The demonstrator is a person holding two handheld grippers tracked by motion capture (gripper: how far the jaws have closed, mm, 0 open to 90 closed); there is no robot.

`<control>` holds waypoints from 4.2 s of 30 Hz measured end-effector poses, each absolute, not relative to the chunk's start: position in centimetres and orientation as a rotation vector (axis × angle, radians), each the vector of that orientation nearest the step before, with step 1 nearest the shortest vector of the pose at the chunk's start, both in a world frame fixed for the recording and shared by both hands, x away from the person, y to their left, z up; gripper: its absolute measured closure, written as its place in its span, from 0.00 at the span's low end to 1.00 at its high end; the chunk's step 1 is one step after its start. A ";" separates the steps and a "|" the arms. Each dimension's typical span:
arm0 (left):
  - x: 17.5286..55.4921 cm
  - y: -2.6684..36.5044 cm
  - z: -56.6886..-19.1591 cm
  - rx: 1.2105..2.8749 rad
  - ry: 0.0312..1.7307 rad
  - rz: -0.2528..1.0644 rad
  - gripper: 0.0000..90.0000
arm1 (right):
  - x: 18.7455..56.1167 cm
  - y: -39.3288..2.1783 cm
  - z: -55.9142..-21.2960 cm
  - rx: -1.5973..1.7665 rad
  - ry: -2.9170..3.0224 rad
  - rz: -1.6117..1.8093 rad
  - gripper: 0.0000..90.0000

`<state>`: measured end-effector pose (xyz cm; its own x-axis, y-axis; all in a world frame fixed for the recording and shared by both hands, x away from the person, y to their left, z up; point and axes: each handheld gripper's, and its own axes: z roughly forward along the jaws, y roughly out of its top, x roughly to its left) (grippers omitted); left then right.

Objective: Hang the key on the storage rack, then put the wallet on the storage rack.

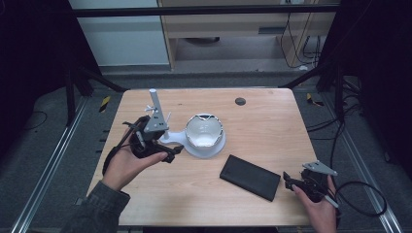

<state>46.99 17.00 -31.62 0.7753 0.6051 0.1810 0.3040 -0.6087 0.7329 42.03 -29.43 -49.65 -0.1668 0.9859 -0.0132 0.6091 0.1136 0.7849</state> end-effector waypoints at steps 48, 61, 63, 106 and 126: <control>46.1 7.4 -44.4 2.479 0.556 0.191 1.00 | 40.5 -25.6 -46.7 1.256 1.861 1.008 0.41; 47.8 5.9 -46.1 2.569 0.566 0.174 1.00 | 40.5 -25.5 -46.9 1.237 1.881 1.004 0.46; 48.0 5.7 -46.3 2.574 0.569 0.168 1.00 | 40.5 -25.6 -46.9 1.234 1.883 1.002 0.46; 49.4 5.1 -44.9 2.341 0.593 0.167 0.98 | 39.9 -23.8 -46.1 1.172 1.998 1.060 0.30; 51.4 2.8 -43.6 2.309 0.594 0.164 0.95 | 40.0 -24.7 -45.3 1.116 2.142 1.072 0.10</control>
<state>51.41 2.75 -43.59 0.8851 0.4621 -0.0548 0.3684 -0.6238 0.6893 40.02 -24.68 -45.25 -0.5431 0.8370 -0.0659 0.4488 0.3558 0.8198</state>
